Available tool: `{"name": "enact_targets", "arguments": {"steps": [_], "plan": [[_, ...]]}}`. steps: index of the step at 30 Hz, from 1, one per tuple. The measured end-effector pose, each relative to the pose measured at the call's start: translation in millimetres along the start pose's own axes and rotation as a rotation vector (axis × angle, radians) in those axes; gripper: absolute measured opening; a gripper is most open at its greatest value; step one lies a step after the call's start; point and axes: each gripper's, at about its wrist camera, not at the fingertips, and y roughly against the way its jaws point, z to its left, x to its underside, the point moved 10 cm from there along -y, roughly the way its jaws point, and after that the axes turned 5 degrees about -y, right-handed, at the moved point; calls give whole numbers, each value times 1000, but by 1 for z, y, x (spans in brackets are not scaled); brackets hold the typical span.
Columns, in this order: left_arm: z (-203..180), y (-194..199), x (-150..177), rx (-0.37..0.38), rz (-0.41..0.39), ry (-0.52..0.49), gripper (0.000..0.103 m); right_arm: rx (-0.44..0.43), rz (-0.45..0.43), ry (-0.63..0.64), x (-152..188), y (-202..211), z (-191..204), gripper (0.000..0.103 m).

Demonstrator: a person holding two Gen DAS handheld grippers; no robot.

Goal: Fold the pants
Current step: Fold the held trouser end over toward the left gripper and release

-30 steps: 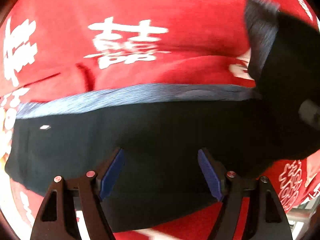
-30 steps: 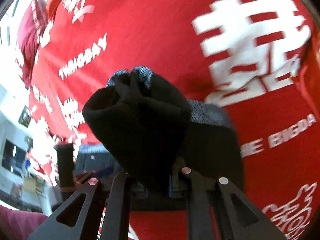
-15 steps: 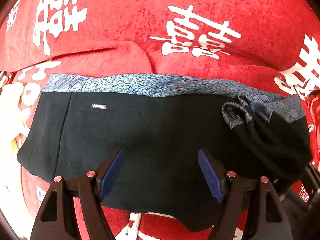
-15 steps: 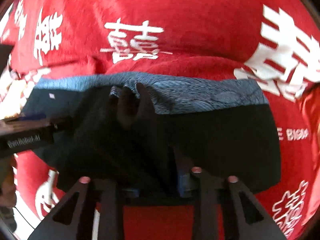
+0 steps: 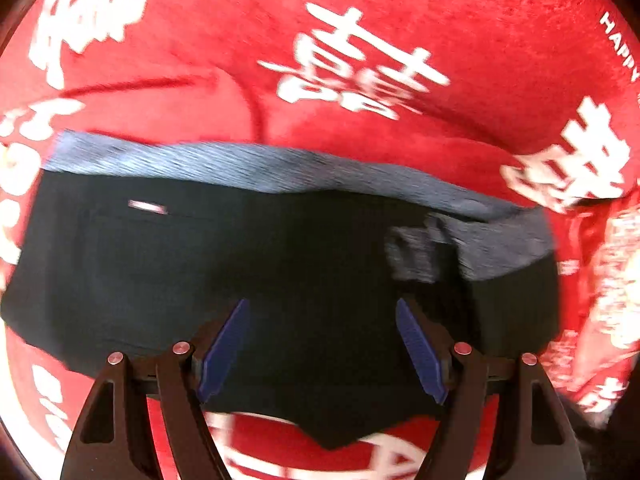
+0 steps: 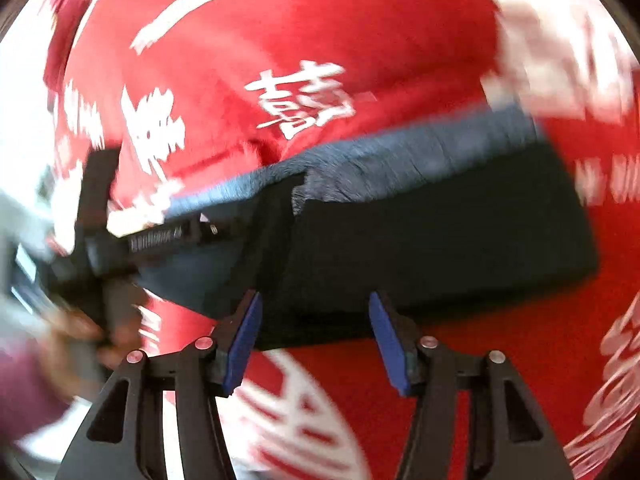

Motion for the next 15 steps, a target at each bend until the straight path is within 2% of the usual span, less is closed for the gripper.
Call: {"name": "enact_targets", "arguments": {"steps": [3,9,10,12,15], "plan": [[-20,-14,3,108,78,15,77,-137,14,-223,-2,5,-25,61],[-49,-36,7,208,165,11,77,-248,57,-383,8,-10,-36,61],[-50,-40,7,210,173,10,77,-268,56,-412,8,-14,-37,61],[-53,-45,6,214,183,20,83,-286,55,-463,8,-24,-43,61],[-55,-47,4,203,172,23,83,-350,52,-575,7,-35,-54,59]]}}
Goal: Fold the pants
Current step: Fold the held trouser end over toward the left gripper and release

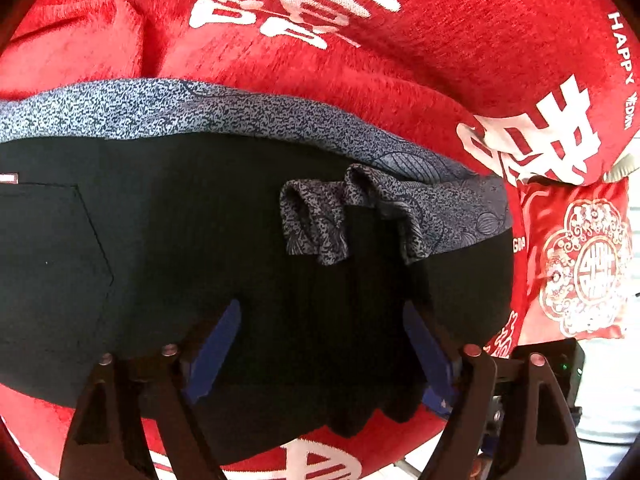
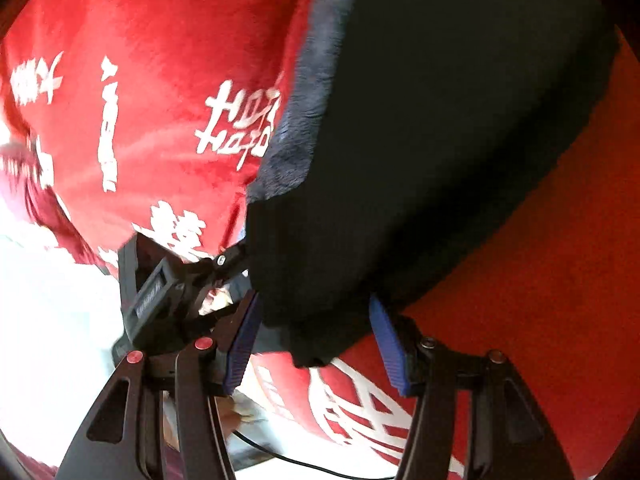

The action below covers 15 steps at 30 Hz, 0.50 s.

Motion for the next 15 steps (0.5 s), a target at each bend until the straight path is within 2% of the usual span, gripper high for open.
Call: {"name": "enact_targets", "arguments": {"steps": [1,2,3,4,6,9,12,15], "plan": [[0,0,0,-5,-9,0,83,-26,-1,-45,-2,-1,-4,57],[0,0,-2,-6,-16,4,83,-43,0,-79,-4,-1,-6,45],[0,1,-2,-5,-27,9,83,-41,2,-104,-5,-2,-10,18],[0,2,-3,-4,-34,8,83,-33,7,-120,-5,-3,-14,8],[-5,8,-5,9,-57,-5,77,-63,5,-138,-4,-3,-12,7],[-16,21,-10,28,-93,-51,77,-103,6,-93,-2,-1,9,5],[-13,31,-19,-6,-125,-78,77,-111,16,-63,-4,-6,24,5],[12,28,-19,-76,-110,-41,77,-55,50,-54,-3,-22,19,5]]}}
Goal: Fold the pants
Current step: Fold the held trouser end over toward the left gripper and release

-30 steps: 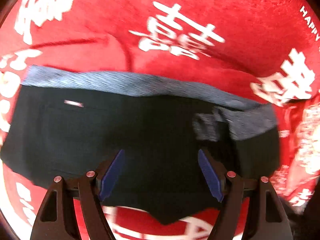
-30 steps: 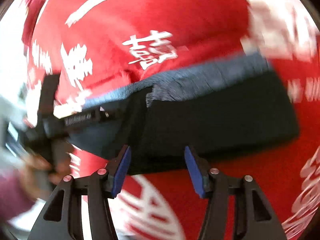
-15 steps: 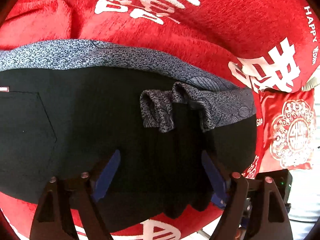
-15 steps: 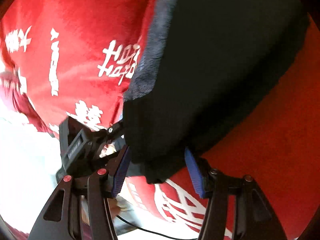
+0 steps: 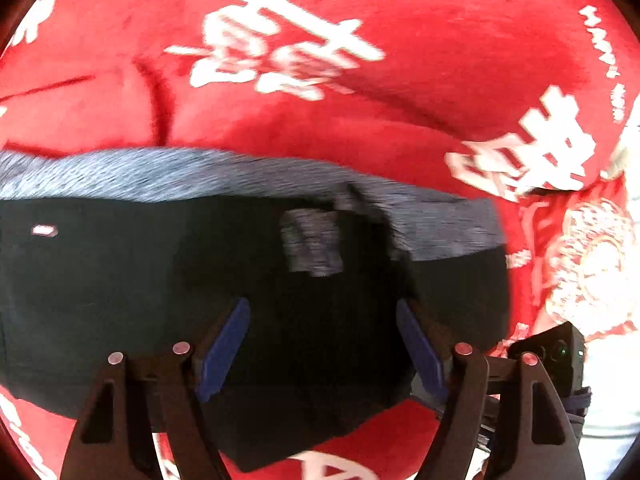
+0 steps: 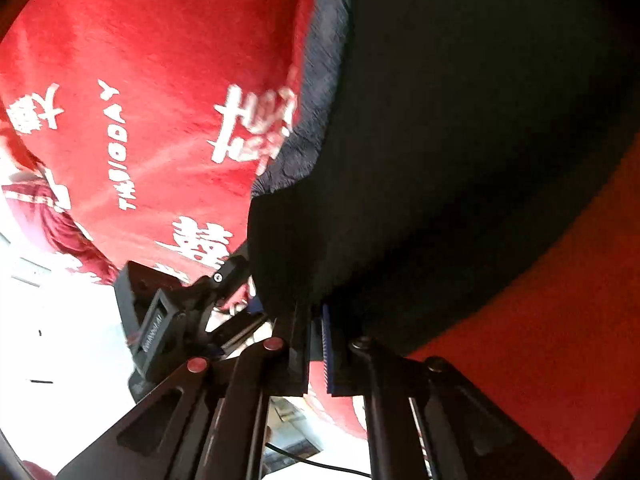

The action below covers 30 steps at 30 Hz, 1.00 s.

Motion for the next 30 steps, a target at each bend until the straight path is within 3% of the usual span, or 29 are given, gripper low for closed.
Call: {"name": "enact_targets", "arguments": {"steps": [3,8,10,12,13,17,20,24,28,30], "plan": [[23,-1,10,-68,12,24,77,86,36,3,4,-14,-23,5],[29,11,20,-100,-11,6,77,70,60,32,8,-8,-15,8],[17,16,19,-80,-23,-17,77,86,57,77,10,-3,-8,15],[-1,17,17,-48,-23,-49,77,84,34,87,7,5,-7,29],[-9,16,15,-42,-22,-65,77,69,19,69,4,7,-8,29],[-31,13,4,-56,-51,-102,77,11,-26,-35,-11,8,-14,29],[-39,18,-1,-43,-72,-98,77,42,-26,-43,-15,4,-15,5],[-40,8,5,-110,-54,-154,77,147,30,103,2,-1,-13,5],[-19,-20,19,-225,18,-132,77,178,45,133,3,-5,-18,5],[-16,-22,23,-216,11,-111,84,230,75,217,7,-2,-14,6]]}}
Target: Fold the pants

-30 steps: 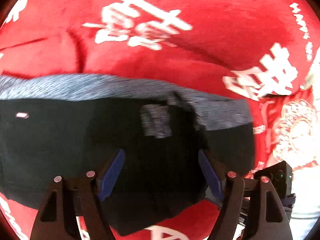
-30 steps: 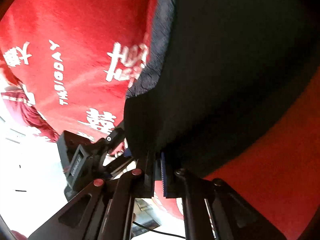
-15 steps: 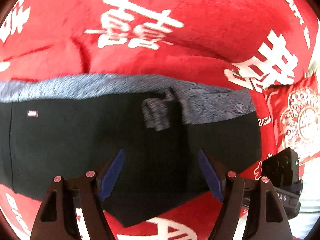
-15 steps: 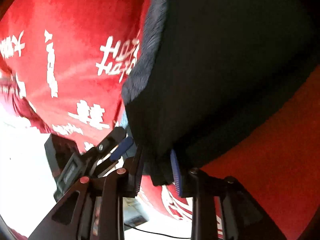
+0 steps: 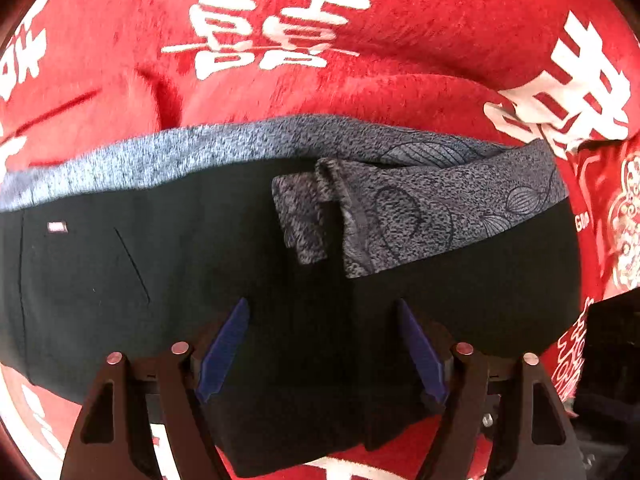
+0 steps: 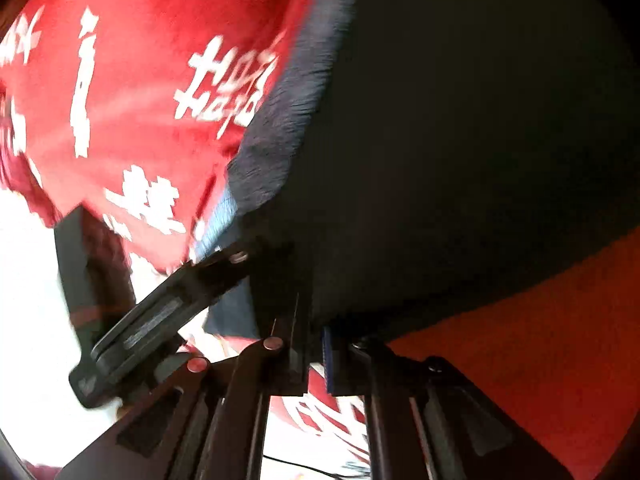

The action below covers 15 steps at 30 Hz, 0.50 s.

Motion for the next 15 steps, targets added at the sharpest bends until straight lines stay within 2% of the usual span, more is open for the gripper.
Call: {"name": "enact_targets", "arguments": {"steps": [3,4,5,7,8,9,11,15], "plan": [[1,4,1,-41,-1,-23,84,17,82,92,11,13,8,18],[1,6,1,-55,-4,-30,84,17,85,134,13,25,11,19],[2,10,0,-72,-11,-42,84,11,67,182,10,40,15,20],[3,20,-4,-104,-37,-58,84,29,6,260,-6,70,21,30],[1,28,-9,-108,-55,-62,84,57,-47,290,-21,91,19,40],[-3,34,-12,-100,-68,-63,84,70,-81,300,-30,102,17,45],[-13,41,-20,-67,-88,-64,84,112,-175,276,-70,133,2,46],[-49,40,-40,-1,-114,-80,84,86,-237,140,-130,151,-31,46]]}}
